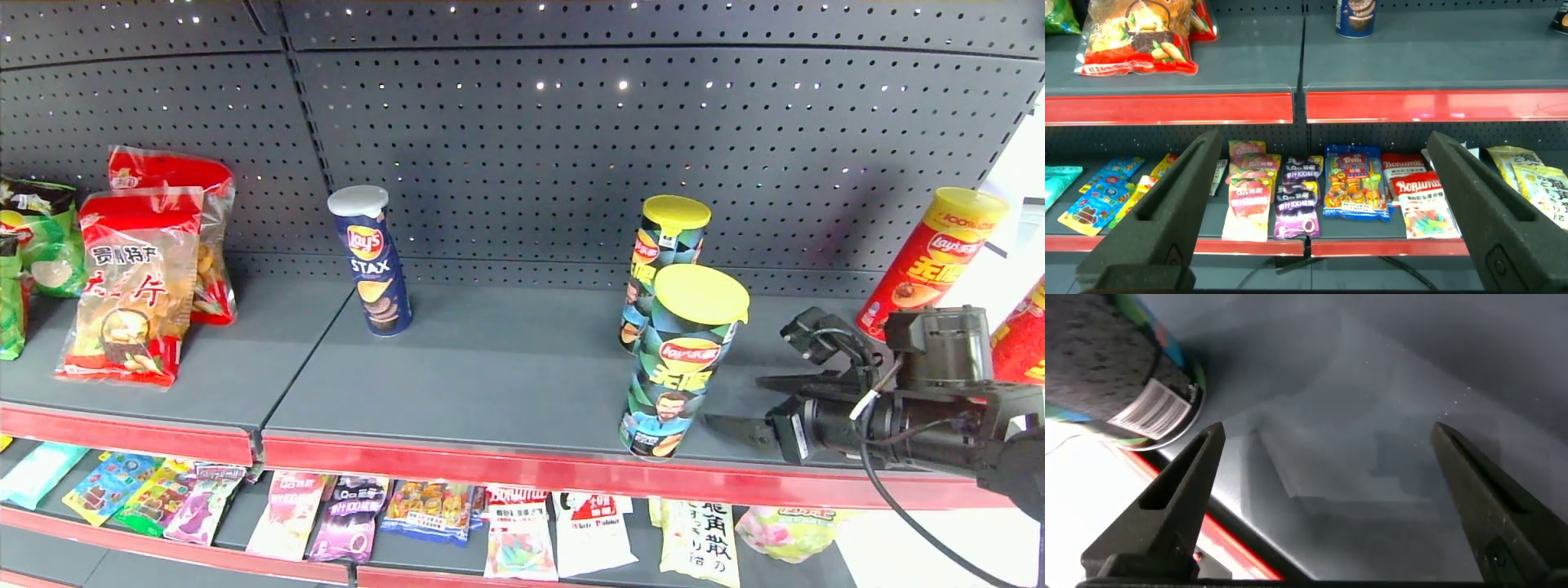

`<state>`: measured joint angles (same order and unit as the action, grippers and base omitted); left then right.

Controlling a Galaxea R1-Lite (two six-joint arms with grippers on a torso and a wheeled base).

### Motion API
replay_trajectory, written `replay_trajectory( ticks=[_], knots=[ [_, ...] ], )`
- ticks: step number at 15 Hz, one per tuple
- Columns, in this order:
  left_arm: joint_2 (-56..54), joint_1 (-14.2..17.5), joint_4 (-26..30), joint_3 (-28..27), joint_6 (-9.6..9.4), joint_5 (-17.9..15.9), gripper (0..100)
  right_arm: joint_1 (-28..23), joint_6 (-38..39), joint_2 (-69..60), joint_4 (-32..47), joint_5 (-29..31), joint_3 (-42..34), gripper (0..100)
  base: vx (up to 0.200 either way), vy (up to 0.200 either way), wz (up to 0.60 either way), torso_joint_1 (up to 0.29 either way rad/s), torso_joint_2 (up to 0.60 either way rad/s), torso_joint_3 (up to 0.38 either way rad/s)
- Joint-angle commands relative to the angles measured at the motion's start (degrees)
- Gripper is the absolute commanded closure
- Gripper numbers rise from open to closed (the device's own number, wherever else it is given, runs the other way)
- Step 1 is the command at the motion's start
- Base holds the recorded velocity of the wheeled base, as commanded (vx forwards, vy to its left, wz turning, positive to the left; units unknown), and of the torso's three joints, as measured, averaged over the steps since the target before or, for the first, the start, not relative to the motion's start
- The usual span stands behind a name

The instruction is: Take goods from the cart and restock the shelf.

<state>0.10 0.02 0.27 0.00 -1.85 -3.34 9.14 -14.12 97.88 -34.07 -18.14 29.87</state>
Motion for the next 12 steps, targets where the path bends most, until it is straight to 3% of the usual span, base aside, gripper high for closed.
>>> replay_trajectory(
  ticks=[1,12],
  knots=[
    [0.08,-0.02,0.0,0.0,0.01,0.0,0,0.7,-0.03,1.44,-0.03,0.12,0.37,0,0.0,0.0,0.0,0.0,0.0,0.0],
    [0.08,0.06,0.0,0.0,0.01,0.0,0,3.25,0.05,2.93,-0.03,0.3,2.04,0,0.0,0.0,0.0,0.0,0.0,0.0]
  ],
)
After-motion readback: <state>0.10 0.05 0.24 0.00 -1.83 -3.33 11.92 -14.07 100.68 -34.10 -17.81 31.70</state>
